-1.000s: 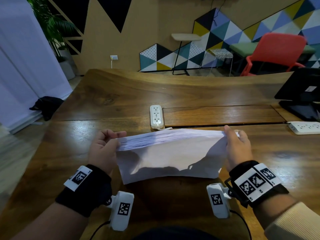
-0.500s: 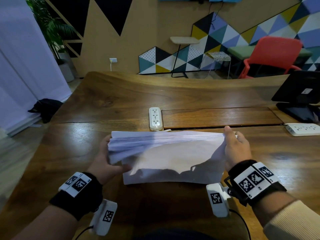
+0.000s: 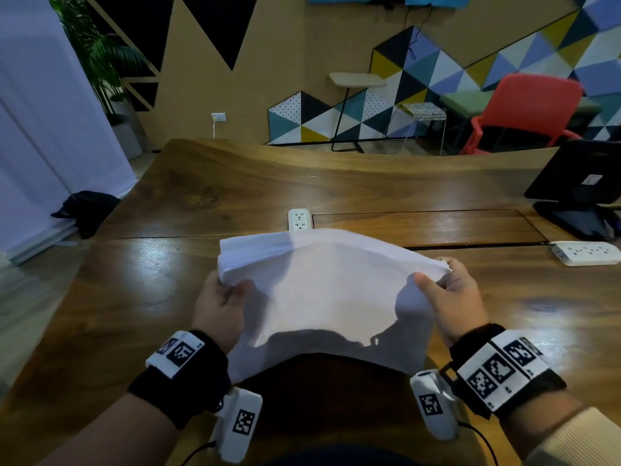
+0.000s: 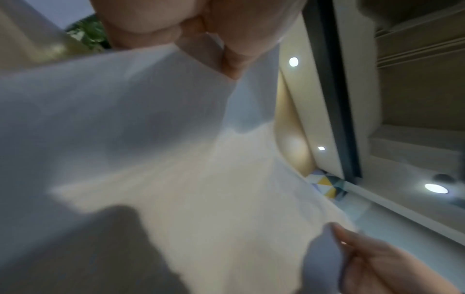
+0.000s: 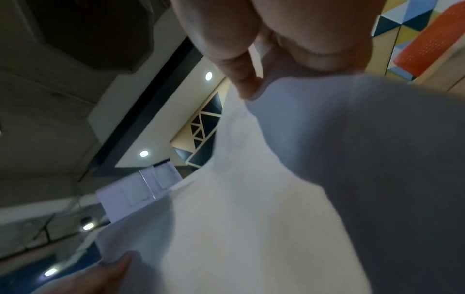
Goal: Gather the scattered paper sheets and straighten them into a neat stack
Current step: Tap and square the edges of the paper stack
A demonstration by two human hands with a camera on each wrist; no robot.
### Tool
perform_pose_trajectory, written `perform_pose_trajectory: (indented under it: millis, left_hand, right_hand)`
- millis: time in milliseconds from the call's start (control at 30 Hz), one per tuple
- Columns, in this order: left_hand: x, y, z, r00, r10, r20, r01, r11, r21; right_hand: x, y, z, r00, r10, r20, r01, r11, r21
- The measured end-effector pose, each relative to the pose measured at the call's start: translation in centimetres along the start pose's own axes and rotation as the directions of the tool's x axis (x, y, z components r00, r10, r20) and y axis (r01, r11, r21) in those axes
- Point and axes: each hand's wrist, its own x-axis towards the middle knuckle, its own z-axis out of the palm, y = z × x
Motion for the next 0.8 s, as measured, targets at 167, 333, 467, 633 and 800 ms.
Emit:
perform_pose_trajectory:
  millis: [167, 333, 467, 633, 800]
  left_hand:
    - [-0.8, 4.3, 0.7, 0.958, 0.277, -0.079, -0.273, 0.961, 0.054]
    - [-0.9, 3.3, -0.3, 0.955, 0.294, -0.052, -0.291, 0.956, 0.046]
    - [-1.7, 1.1, -0.1, 0.979, 0.194, -0.065, -0.189, 0.979, 0.069]
    - [-1.3, 1.8, -0.1, 0.999, -0.003, -0.052, -0.004, 0.991, -0.134]
    - [-0.3, 2.3, 0.6, 0.988, -0.095, -0.126, 0.056, 0.958, -0.283]
  right_hand:
    - [-1.1, -1.8, 0.5, 0.971, -0.206, -0.119, 0.22, 0.968, 0.121]
    - [-1.4, -0.7, -0.2, 0.978, -0.183, -0.104, 0.196, 0.971, 0.138]
    - [-1.3, 1.9, 0.3, 0.993, -0.07, -0.094, 0.066, 0.997, -0.047]
    - [-0.6, 1.3, 0.6, 0.997, 0.003, -0.073, -0.002, 1.0, 0.006]
    - [-0.4, -0.1, 1.2, 0.995, 0.077, -0.068, -0.061, 0.976, 0.211]
